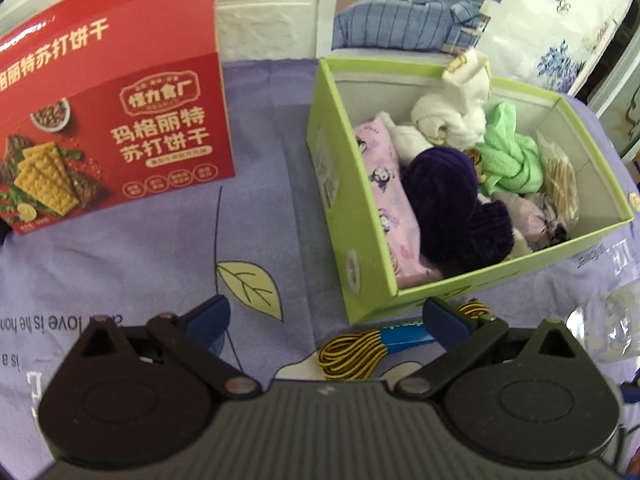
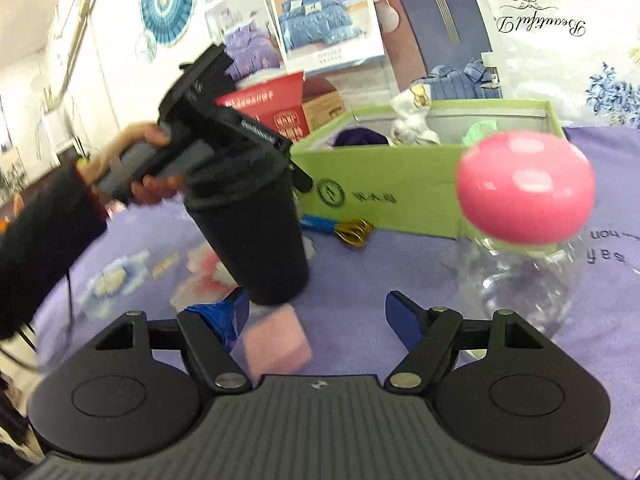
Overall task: Organize soft objects
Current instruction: 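Move the right tool to the pink sponge while the left tool approaches the yellow-black shoelace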
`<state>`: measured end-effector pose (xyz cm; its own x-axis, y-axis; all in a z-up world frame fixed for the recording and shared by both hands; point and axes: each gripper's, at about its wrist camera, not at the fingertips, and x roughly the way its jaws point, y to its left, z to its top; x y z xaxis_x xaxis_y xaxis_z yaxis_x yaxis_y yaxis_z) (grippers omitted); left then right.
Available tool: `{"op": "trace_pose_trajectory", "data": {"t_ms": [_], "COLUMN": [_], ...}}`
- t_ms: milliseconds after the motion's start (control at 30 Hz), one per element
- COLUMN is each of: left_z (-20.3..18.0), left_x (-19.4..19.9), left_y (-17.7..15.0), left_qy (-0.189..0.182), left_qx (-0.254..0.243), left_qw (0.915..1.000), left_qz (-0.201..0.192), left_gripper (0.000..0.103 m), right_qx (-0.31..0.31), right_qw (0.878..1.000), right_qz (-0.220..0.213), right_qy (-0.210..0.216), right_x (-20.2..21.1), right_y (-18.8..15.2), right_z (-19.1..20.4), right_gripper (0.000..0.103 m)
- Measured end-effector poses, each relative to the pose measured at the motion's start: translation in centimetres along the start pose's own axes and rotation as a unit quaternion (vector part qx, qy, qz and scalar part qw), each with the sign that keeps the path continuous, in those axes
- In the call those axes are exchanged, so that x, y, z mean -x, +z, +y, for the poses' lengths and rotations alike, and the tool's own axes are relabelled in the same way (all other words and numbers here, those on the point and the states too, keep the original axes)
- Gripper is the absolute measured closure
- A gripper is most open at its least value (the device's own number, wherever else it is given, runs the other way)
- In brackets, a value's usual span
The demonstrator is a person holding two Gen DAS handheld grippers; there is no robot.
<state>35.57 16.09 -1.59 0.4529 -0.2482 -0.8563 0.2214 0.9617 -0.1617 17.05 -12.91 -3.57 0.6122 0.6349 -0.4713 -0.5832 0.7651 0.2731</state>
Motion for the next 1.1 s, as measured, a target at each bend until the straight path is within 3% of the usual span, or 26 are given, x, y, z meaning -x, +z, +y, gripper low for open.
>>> {"op": "trace_pose_trajectory", "data": {"t_ms": [200,267,367,533,800,867,967,1100], "left_z": [-0.2,0.4,1.7,1.5,0.9,0.7,1.8,3.8], "left_x": [0.0,-0.5,-0.3,0.3,-1.6,-2.8,-2.4,-1.0], "left_y": [1.3,1.6,1.7,0.8,0.0,-0.4,-1.1,-2.2], "left_qy": [-0.044,-0.039,-0.002,0.037,0.014,0.041,0.052,0.141], "left_qx": [-0.035,-0.038,-0.029,-0.088,-0.102,-0.104,-0.083,-0.069], "left_qw": [0.9976,0.9965,0.9966,0.9925,0.9922,0.9908,0.9933,0.9870], "left_qz": [0.039,0.064,0.077,0.077,0.070,0.076,0.061,0.034], "left_gripper": [0.001,0.001,0.001,0.001,0.001,0.000,0.000,0.000], "right_qx": [0.012,0.023,0.017,-0.005,0.009,0.018,0.029,0.021], "right_qw": [1.000,1.000,1.000,0.999,0.998,0.998,0.997,0.997], "right_qz": [0.006,0.015,0.018,0.037,0.059,0.065,0.069,0.067], "right_qy": [0.020,0.012,0.012,0.005,-0.013,-0.013,-0.018,-0.023], "right_x": [-0.8,-0.8,-0.3,-0.4,-1.3,-1.4,-1.3,-1.1], "right_y": [0.4,0.2,-0.1,-0.3,0.0,0.0,0.1,0.1], "right_z": [1.7,2.1,2.1,1.7,3.0,3.6,4.1,4.0], "right_gripper": [0.042,0.042,0.042,0.042,0.042,0.042,0.042,0.042]}}
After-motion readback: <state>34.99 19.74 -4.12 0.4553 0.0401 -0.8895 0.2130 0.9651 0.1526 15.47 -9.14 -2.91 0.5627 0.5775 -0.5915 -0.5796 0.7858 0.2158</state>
